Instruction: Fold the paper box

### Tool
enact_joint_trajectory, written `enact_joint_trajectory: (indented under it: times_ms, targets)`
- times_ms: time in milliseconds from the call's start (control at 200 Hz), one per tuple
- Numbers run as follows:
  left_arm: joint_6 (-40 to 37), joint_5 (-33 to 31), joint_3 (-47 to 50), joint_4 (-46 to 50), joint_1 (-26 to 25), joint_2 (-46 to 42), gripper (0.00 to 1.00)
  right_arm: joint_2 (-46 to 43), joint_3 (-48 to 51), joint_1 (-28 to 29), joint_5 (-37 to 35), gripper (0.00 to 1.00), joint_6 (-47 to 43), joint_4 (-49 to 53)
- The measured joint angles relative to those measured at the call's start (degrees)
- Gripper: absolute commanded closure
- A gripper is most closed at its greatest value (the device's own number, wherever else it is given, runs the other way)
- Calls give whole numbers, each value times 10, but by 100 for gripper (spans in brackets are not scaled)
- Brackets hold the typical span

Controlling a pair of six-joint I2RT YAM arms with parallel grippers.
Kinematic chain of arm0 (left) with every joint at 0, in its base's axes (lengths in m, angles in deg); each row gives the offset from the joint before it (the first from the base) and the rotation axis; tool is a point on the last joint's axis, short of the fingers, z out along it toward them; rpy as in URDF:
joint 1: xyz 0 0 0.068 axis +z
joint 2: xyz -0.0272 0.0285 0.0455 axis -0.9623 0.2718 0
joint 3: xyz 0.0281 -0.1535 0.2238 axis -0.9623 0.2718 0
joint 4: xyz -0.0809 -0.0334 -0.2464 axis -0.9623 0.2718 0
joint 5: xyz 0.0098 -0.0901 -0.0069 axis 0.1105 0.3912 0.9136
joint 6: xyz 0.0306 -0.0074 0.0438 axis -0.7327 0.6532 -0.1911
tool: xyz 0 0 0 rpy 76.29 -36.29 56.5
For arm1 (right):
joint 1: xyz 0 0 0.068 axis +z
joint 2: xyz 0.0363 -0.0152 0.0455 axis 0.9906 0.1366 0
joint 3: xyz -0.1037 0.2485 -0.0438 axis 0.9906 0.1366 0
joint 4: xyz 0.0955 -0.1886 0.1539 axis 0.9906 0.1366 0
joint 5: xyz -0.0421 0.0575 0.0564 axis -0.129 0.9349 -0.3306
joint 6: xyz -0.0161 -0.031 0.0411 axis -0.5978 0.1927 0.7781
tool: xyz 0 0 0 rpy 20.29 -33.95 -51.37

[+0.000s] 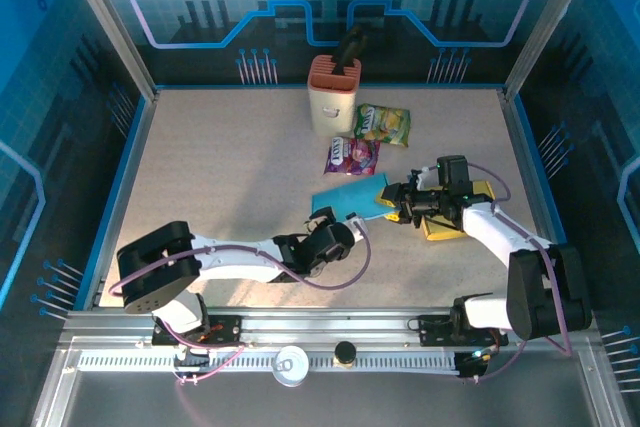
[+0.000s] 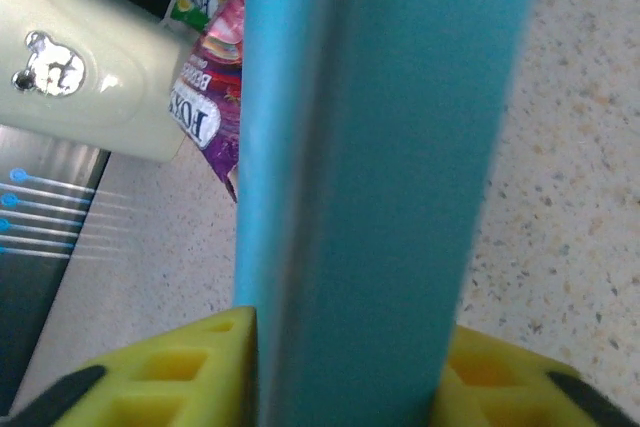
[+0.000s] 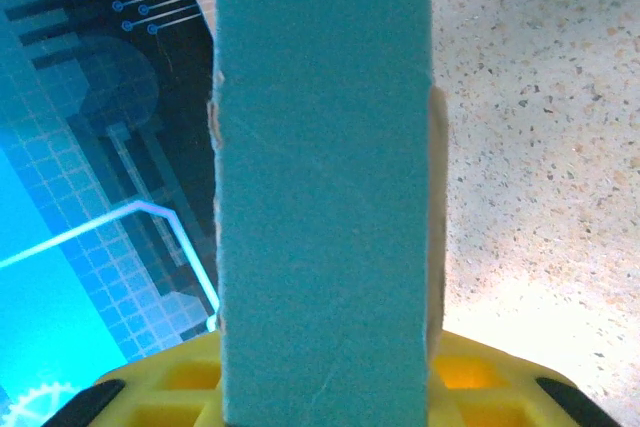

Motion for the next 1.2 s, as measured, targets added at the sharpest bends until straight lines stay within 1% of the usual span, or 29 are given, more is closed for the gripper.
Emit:
enact_joint_trajectory:
  times_ms: [30, 80, 155, 245, 320, 390, 520, 630, 735, 830, 915, 1045, 1131, 1201]
  targets:
    - [-2, 1, 0, 2, -1, 0, 68, 0, 2, 0, 0, 76, 4, 0]
    - [-3, 3, 0, 5, -2, 0, 69, 0, 3, -1, 1, 71, 8, 0]
    - [-1, 13, -2, 16, -2, -2, 69, 0, 7, -3, 4, 60, 14, 0]
    - [10, 41, -7, 46, -2, -14, 70, -10, 11, -16, 9, 47, 6, 2]
    - [30, 65, -17, 88, 0, -29, 72, -43, 12, -40, 0, 40, -6, 17]
    - [52, 96, -40, 139, 5, -40, 72, -92, 11, -65, -18, 36, -25, 48]
    - [96, 168, -86, 229, 18, -52, 72, -186, -10, -93, -70, 34, -75, 122]
    - [128, 235, -116, 297, 39, -60, 72, -249, -40, -98, -123, 42, -130, 183]
    - [147, 302, -144, 355, 64, -62, 73, -282, -66, -97, -177, 47, -191, 228]
    - [151, 353, -162, 396, 79, -62, 70, -300, -68, -79, -218, 49, -243, 250]
    - [149, 395, -177, 431, 90, -58, 71, -306, -68, -34, -258, 48, -293, 264]
    - [144, 443, -231, 492, 107, -17, 71, -304, -68, 39, -312, 37, -345, 265]
    - [137, 459, -271, 527, 115, 17, 71, -290, -68, 73, -345, 34, -359, 266]
    - [130, 468, -299, 551, 119, 41, 71, -270, -67, 95, -370, 33, -349, 265]
